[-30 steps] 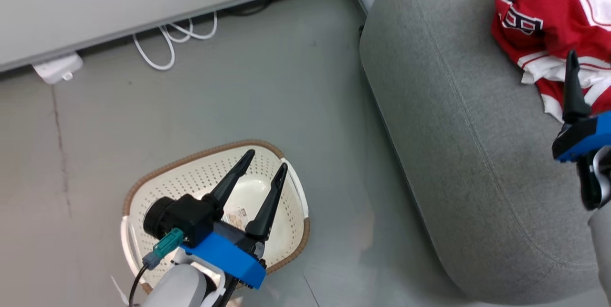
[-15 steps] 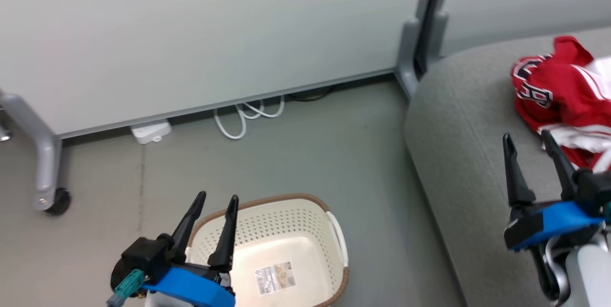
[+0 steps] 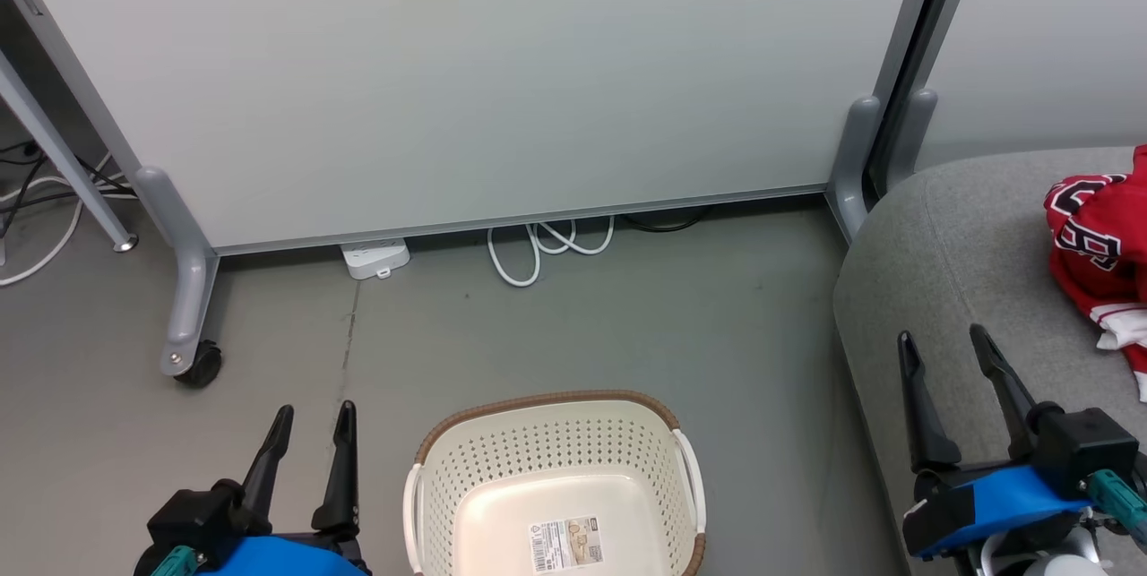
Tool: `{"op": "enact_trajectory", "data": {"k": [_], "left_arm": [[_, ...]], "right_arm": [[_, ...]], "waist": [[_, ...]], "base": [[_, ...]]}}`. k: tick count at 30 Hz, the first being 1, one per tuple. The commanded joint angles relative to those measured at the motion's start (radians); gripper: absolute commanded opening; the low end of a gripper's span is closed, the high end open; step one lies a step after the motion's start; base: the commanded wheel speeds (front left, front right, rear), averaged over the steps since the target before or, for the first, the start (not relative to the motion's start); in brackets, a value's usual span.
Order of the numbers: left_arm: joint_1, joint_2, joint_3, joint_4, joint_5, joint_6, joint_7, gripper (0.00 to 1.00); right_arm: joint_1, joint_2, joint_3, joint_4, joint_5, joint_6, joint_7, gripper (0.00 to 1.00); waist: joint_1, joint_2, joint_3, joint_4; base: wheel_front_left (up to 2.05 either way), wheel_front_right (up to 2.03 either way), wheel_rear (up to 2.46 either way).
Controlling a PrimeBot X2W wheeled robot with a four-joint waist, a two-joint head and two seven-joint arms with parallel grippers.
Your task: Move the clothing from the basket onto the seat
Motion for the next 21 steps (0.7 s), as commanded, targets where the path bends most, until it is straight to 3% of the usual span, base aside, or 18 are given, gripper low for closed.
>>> {"op": "enact_trajectory", "data": {"k": [1, 21], "left_arm": [[0.017, 0.001, 0.021, -0.003, 0.008, 0.002, -0.003, 1.0], [0.053, -0.028, 0.071, -0.005, 0.047, -0.01, -0.003, 1.0]], "right_arm": [[0.024, 0.012, -0.007, -0.006, -0.002, -0.001, 0.002, 1.0], [0.056, 0.041, -0.016, -0.015, 0.0, -0.001, 0.025, 1.0]], "waist": [[0.0001, 0.0, -0.004, 0.004], [0.0001, 0.0, -0.011, 0.011]], "base": [[0.0, 0.0, 0.0], [0.0, 0.0, 0.0]]}}
